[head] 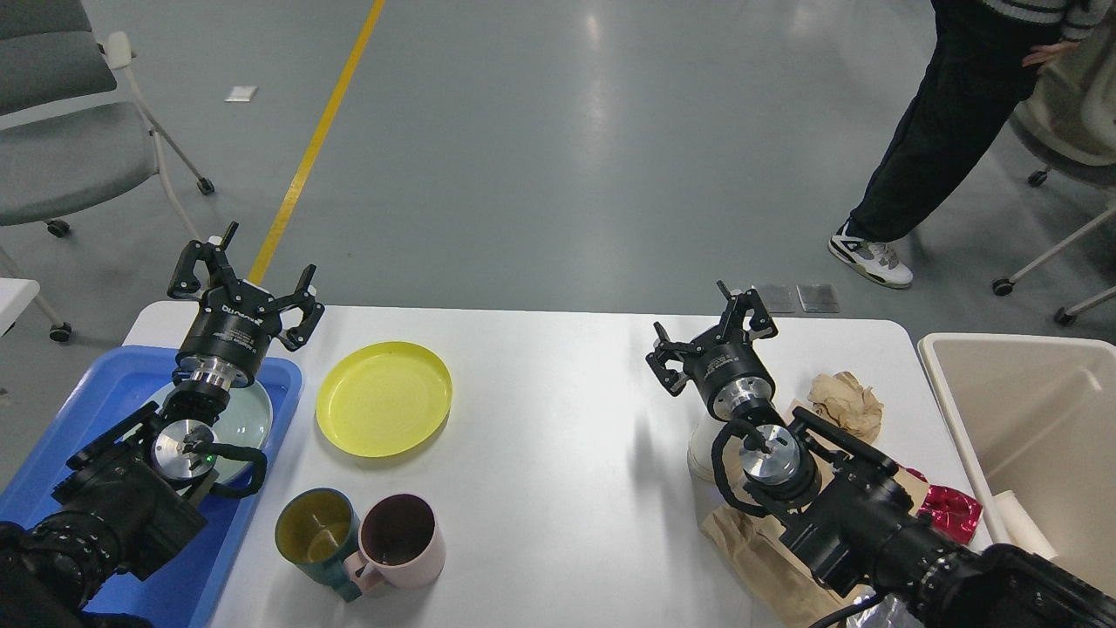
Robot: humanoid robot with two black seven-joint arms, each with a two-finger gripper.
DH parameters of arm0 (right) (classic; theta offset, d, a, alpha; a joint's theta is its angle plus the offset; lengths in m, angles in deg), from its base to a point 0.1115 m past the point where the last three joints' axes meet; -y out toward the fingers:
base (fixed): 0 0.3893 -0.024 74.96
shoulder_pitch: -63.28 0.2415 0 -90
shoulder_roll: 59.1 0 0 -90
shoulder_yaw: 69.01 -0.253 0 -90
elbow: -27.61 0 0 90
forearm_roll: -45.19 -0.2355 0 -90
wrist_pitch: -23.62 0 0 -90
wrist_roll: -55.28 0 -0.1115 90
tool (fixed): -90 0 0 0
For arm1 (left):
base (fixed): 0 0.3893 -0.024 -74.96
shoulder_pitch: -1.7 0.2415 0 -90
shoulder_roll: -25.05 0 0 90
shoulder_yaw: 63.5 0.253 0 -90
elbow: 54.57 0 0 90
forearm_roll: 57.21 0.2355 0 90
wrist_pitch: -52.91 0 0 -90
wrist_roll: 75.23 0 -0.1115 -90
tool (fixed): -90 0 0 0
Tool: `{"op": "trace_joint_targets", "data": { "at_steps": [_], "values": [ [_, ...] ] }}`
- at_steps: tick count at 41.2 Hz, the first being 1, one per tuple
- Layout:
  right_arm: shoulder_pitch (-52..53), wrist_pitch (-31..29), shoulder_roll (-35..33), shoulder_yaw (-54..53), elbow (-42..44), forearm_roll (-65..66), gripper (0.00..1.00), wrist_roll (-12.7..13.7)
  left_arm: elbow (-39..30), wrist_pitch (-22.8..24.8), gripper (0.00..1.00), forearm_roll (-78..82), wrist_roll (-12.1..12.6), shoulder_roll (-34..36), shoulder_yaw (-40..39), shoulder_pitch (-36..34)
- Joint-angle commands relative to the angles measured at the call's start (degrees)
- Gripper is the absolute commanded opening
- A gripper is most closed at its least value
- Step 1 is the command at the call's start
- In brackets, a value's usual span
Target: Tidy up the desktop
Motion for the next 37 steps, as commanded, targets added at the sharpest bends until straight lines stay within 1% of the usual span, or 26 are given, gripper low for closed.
{"op": "trace_joint_targets", "data": {
  "at_steps": [1, 18, 23, 24, 26, 29, 31, 34, 36, 37],
  "values": [
    [0.0, 0.0, 0.0, 0.0, 0.0, 0.0, 1.00, 0.0, 0.0, 0.0, 1.00, 0.0, -0.1, 0.0, 0.0, 0.0],
    [0.0, 0.0, 0.0, 0.0, 0.0, 0.0, 1.00, 0.1, 0.0, 0.0, 1.00, -0.2, -0.1, -0.2, -0.2, 0.0],
    [0.0, 0.0, 0.0, 0.0, 0.0, 0.0, 1.00, 0.0, 0.0, -1.4, 1.00, 0.0, 0.2, -1.4, -0.1, -0.3],
    [0.0, 0.0, 0.0, 0.0, 0.0, 0.0, 1.00, 0.1, 0.0, -1.7, 1.00, 0.3, 0.7, -1.4, 0.4, -0.4],
    [0.0, 0.0, 0.0, 0.0, 0.0, 0.0, 1.00, 0.0, 0.0, -2.1, 1.00, 0.6, 0.9, -1.4, 0.6, -0.6],
    [0.0, 0.0, 0.0, 0.0, 0.0, 0.0, 1.00, 0.0, 0.0, -3.2, 1.00, 0.7, 0.9, -1.1, 1.2, -0.8],
    [0.0, 0.0, 0.0, 0.0, 0.0, 0.0, 1.00, 0.0, 0.0, -5.2, 1.00, 0.7, 0.9, -0.5, 2.3, -1.7],
    [0.0, 0.0, 0.0, 0.0, -0.1, 0.0, 1.00, 0.0, 0.0, -9.3, 1.00, 0.7, 0.9, 1.8, 6.6, -6.8],
    [0.0, 0.0, 0.0, 0.0, -0.1, 0.0, 1.00, 0.0, 0.0, -10.5, 1.00, 0.8, 0.9, 3.0, 8.8, -8.7],
    [0.0, 0.0, 0.0, 0.0, -0.1, 0.0, 1.00, 0.1, 0.0, -11.2, 1.00, 0.8, 0.9, 4.2, 11.9, -11.2]
  ]
}}
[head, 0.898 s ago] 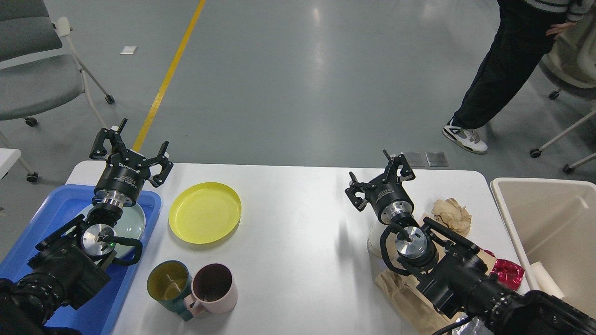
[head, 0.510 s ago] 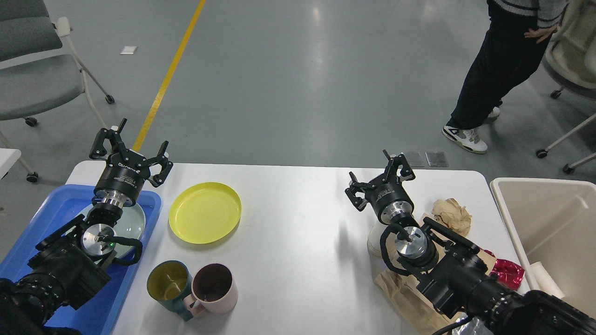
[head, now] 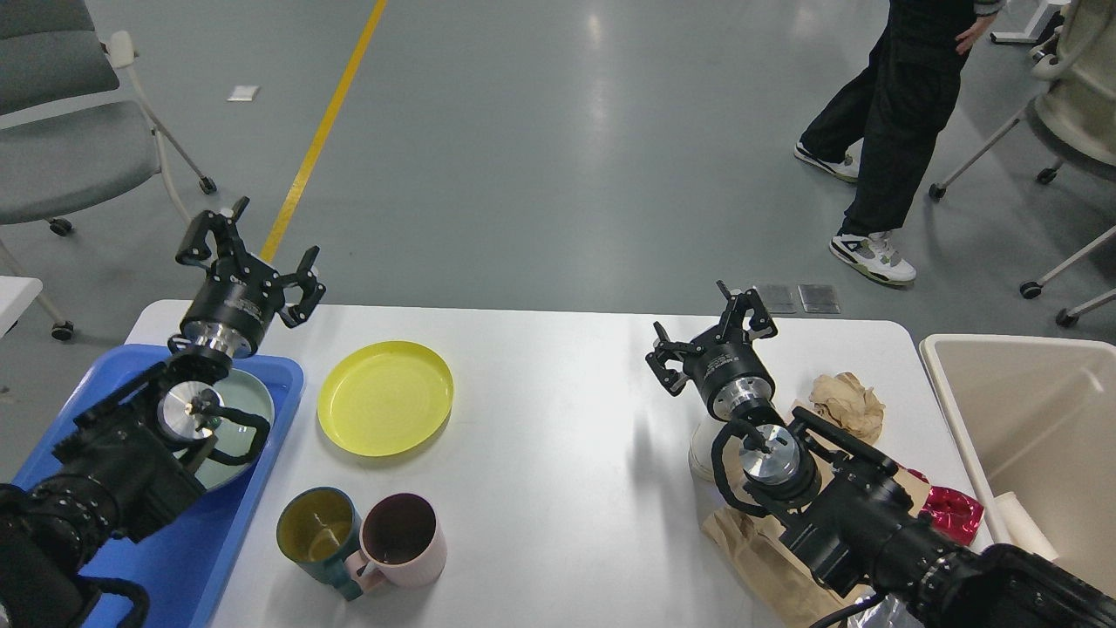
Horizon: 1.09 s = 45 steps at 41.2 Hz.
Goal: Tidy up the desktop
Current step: 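Raise the left gripper up and away from the blue tray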
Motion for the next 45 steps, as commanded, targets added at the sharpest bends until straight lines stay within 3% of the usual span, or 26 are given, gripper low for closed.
{"op": "trace_joint_targets", "data": {
  "at_steps": [1, 6, 20, 26, 31, 37, 40, 45],
  "values": [
    [0.0, 0.0, 0.0, 0.0, -0.1, 0.0, 1.00, 0.0, 0.0, -2.6, 1.00, 0.1, 0.0, 3.0, 7.5, -6.3],
    [0.0, 0.0, 0.0, 0.0, -0.1, 0.0, 1.00, 0.0, 0.1, -2.6, 1.00, 1.4, 0.1, 3.2, 22.2, -13.8],
    [0.0, 0.0, 0.0, 0.0, -0.2, 0.0, 1.00, 0.0, 0.1, -2.2, 1.00, 12.4, 0.1, 3.4, 44.5, -23.4],
    [0.0, 0.0, 0.0, 0.0, -0.2, 0.0, 1.00, 0.0, 0.2, -1.8, 1.00, 18.5, 0.1, 3.4, 56.4, -27.9],
    [0.0, 0.0, 0.0, 0.0, -0.2, 0.0, 1.00, 0.0, -0.4, -1.1, 1.00, 19.7, 0.1, 3.9, 72.2, -32.4],
    [0.0, 0.0, 0.0, 0.1, -0.2, 0.0, 1.00, 0.0, -1.1, 0.1, 1.00, 19.7, 0.1, 3.8, 80.6, -36.4],
    [0.0, 0.0, 0.0, 0.0, -0.2, 0.0, 1.00, 0.0, -6.2, 1.1, 1.00, 19.7, 0.1, 4.2, 81.9, -39.9],
    [0.0, 0.0, 0.0, 0.0, -0.2, 0.0, 1.00, 0.0, -22.0, 1.6, 1.00, 19.7, 0.1, 7.2, 88.9, -48.2]
  ]
}}
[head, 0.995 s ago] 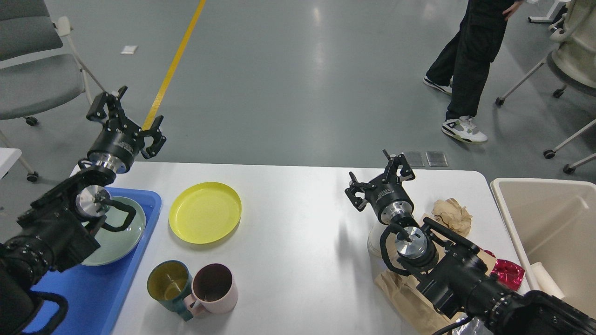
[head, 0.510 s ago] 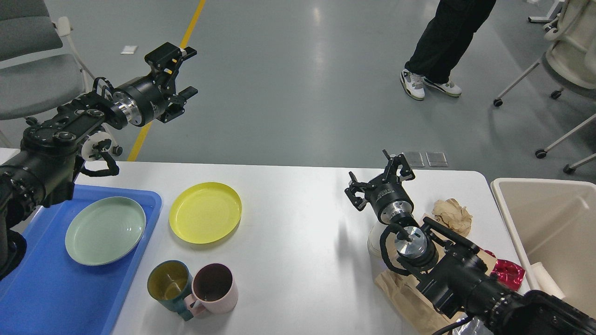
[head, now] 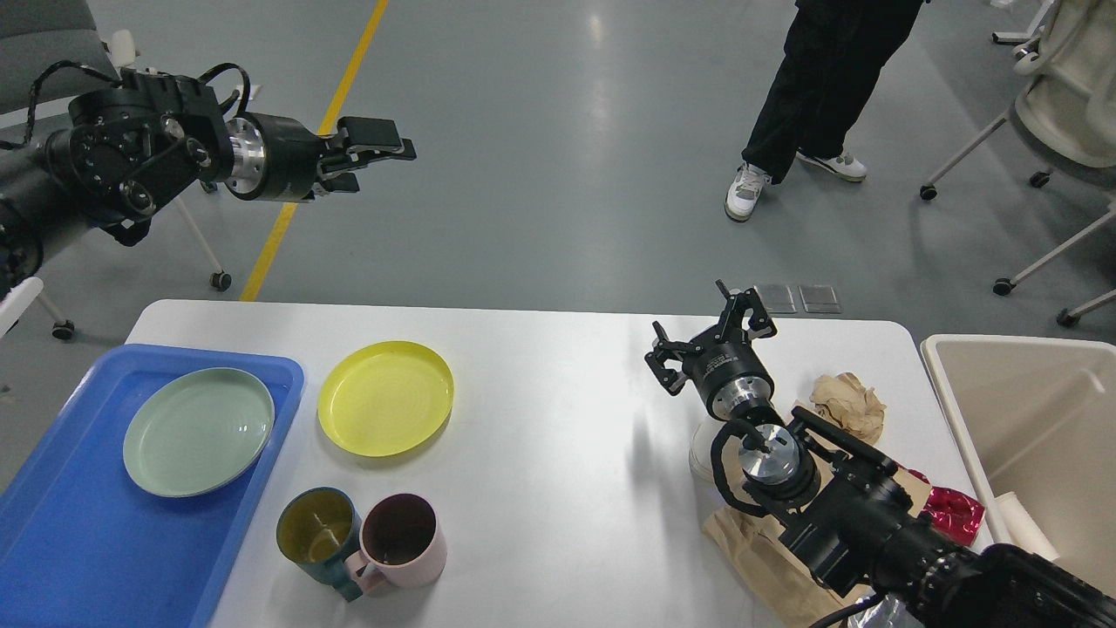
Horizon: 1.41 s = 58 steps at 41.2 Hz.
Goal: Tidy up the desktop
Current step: 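Raise the left gripper up and away from the blue tray, then lower the left gripper down over the yellow plate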
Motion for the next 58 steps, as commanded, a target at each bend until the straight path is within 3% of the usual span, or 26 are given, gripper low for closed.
{"op": "trace_joint_targets", "data": {
  "at_steps": [1, 3, 6, 19, 25, 58],
  "values": [
    [0.0, 0.0, 0.0, 0.0, 0.0, 0.0, 1.00, 0.0, -17.8, 0.5, 1.00, 0.0, -0.1, 2.4, 11.7, -9.6],
    [0.0, 0.0, 0.0, 0.0, 0.0, 0.0, 1.00, 0.0, -22.5, 0.5, 1.00, -0.1, 0.0, 1.6, 18.7, -12.2],
    [0.0, 0.0, 0.0, 0.0, 0.0, 0.0, 1.00, 0.0, -24.9, 0.7, 1.00, -0.1, -0.1, 0.9, 22.0, -13.5],
    [0.1, 0.0, 0.0, 0.0, 0.0, 0.0, 1.00, 0.0, -28.7, 0.9, 1.00, -0.3, -0.6, 0.9, 22.9, -16.2],
    [0.1, 0.0, 0.0, 0.0, 0.0, 0.0, 1.00, 0.0, -34.2, 0.9, 1.00, -0.8, -0.1, -2.4, 23.0, -16.8],
    [0.1, 0.0, 0.0, 0.0, 0.0, 0.0, 1.00, 0.0, -34.3, 0.9, 1.00, -0.8, -0.1, -8.4, 24.5, -15.7]
  ]
}}
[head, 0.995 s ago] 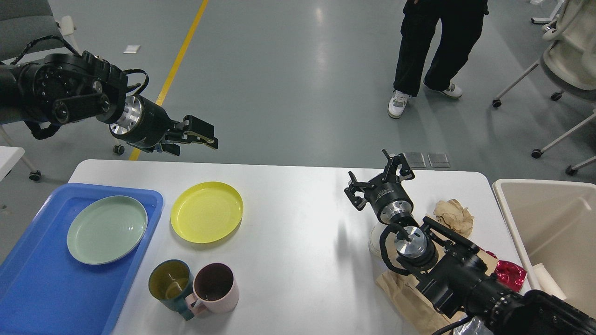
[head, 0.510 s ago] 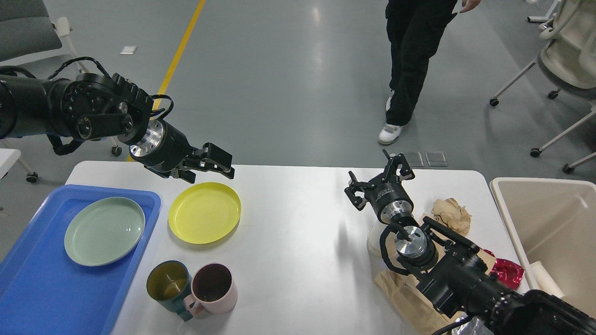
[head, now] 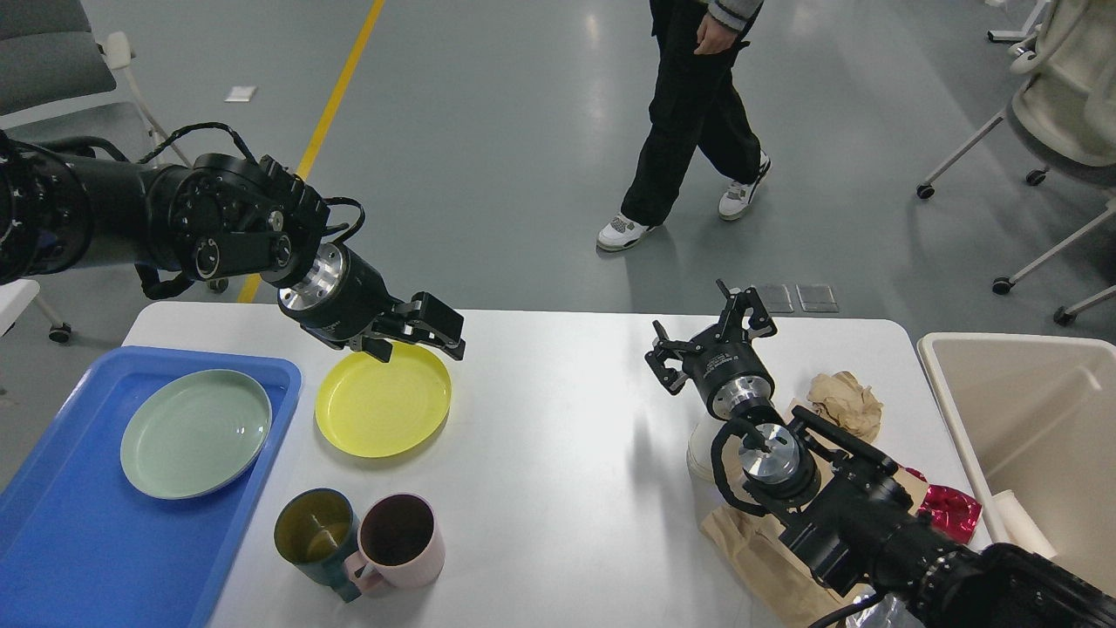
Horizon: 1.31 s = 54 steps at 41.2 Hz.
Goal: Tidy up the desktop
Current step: 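Lower the left gripper down over the yellow plate, then move the left gripper down to the olive-green mug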
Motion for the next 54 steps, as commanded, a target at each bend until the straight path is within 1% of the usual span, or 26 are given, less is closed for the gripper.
{"op": "trace_joint_targets", "data": {
  "at_steps": [1, 29, 31, 35, 36, 46, 48, 50, 51, 54],
  "values": [
    [0.0, 0.0, 0.0, 0.0, 0.0, 0.0, 1.00, 0.0, 0.0, 0.0, 1.00, 0.0, 0.0, -0.3, -0.1, 0.5],
    [0.0, 0.0, 0.0, 0.0, 0.0, 0.0, 1.00, 0.0, -0.2, 0.1, 1.00, 0.1, 0.0, -0.2, -0.1, 1.3],
    [0.0, 0.0, 0.0, 0.0, 0.0, 0.0, 1.00, 0.0, -1.4, 0.6, 1.00, 0.2, -0.2, -0.5, -0.6, 1.4],
    [0.0, 0.0, 0.0, 0.0, 0.0, 0.0, 1.00, 0.0, -5.3, 3.5, 1.00, 0.1, -0.1, -0.5, -0.3, 1.5],
    [0.0, 0.0, 0.0, 0.0, 0.0, 0.0, 1.00, 0.0, -5.5, 4.5, 1.00, 0.0, 0.0, -0.6, -0.2, 1.5],
    [0.0, 0.0, 0.0, 0.0, 0.0, 0.0, 1.00, 0.0, -5.6, 5.6, 1.00, 0.7, -0.1, -1.2, -0.1, 2.6],
    [0.0, 0.0, 0.0, 0.0, 0.0, 0.0, 1.00, 0.0, -5.6, 6.4, 1.00, 1.5, 0.3, -1.7, 0.1, 2.9],
    [0.0, 0.0, 0.0, 0.0, 0.0, 0.0, 1.00, 0.0, -5.6, 6.6, 1.00, 2.3, 1.2, -2.2, 0.3, 3.5],
    [0.0, 0.0, 0.0, 0.0, 0.0, 0.0, 1.00, 0.0, -5.7, 6.6, 1.00, 2.6, 2.2, -2.4, 0.6, 3.8],
    [0.0, 0.0, 0.0, 0.0, 0.0, 0.0, 1.00, 0.0, -6.3, 6.0, 1.00, 2.9, 6.3, -2.7, 2.2, 4.9]
  ]
}}
